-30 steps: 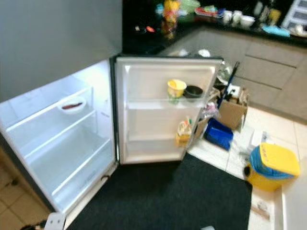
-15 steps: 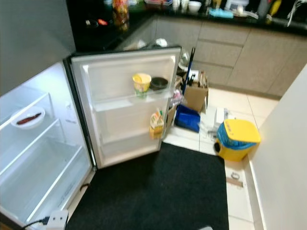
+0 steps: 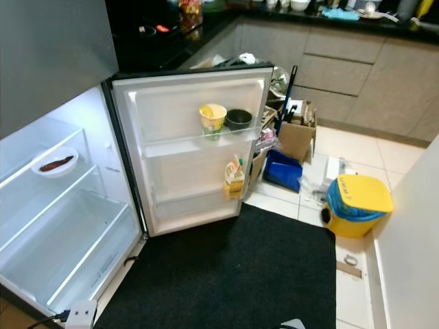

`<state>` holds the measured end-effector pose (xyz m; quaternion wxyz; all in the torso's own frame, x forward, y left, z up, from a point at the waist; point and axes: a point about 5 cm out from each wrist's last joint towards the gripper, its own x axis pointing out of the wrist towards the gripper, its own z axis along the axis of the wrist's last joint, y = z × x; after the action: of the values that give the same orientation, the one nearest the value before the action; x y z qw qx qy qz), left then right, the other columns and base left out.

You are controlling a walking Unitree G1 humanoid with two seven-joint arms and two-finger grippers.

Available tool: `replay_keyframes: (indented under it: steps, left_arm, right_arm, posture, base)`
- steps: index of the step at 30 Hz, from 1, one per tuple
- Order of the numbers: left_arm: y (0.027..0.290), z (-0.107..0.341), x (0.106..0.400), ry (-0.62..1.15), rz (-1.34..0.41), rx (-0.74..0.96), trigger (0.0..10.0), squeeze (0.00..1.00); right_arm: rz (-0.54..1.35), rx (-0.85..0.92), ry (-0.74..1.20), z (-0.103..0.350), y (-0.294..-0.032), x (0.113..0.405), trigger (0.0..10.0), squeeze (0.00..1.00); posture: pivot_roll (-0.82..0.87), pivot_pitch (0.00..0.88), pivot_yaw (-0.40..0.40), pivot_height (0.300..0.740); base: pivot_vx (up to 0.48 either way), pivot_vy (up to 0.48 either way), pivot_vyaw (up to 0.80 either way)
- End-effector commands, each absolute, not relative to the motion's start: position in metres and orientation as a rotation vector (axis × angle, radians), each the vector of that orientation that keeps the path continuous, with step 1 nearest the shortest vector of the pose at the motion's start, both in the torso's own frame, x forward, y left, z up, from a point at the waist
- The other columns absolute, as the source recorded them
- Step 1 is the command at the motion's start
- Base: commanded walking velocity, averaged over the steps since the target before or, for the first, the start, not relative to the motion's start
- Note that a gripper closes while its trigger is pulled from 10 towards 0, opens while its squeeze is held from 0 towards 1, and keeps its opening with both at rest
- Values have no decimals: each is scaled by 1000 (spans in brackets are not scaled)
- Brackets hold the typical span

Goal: Restocking fridge

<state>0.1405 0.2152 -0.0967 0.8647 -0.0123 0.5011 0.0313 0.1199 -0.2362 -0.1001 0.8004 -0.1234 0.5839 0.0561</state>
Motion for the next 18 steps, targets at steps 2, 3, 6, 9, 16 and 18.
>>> replay_keyframes:
  steps: [2, 3, 6, 9, 16, 18]
  left_arm:
    - [212, -98, 139, 1058, 50, -25, 10000, 0]
    - [212, -98, 139, 1058, 48, -24, 10000, 0]
    - [212, -98, 139, 1058, 48, -25, 10000, 0]
    - [210, -98, 139, 1059, 45, -27, 10000, 0]
    - [208, -98, 139, 1058, 42, -31, 10000, 0]
    - [208, -98, 139, 1057, 42, -33, 10000, 0]
  right_arm:
    - [116, -264, 1246, -100, -237, 121, 10000, 0]
    - [117, -260, 1246, -100, -236, 121, 10000, 0]
    - [119, -260, 1246, -100, -236, 121, 10000, 0]
    - [126, -254, 1245, -99, -237, 121, 10000, 0]
    - [132, -259, 1251, -99, -239, 119, 10000, 0]
    - [133, -267, 1252, -99, -240, 119, 10000, 0]
  posture:
    - [-75, 0, -12, 740]
    - [-76, 0, -11, 740]
    - [-76, 0, -11, 740]
    - [-76, 0, -11, 740]
    - [-78, 0, -13, 740]
    - [-78, 0, -13, 740]
  base:
    - [0, -420, 0]
    - [0, -416, 0]
    - [0, -419, 0]
    - [0, -421, 404]
    - [0, -422, 794]
    - [0, -422, 788]
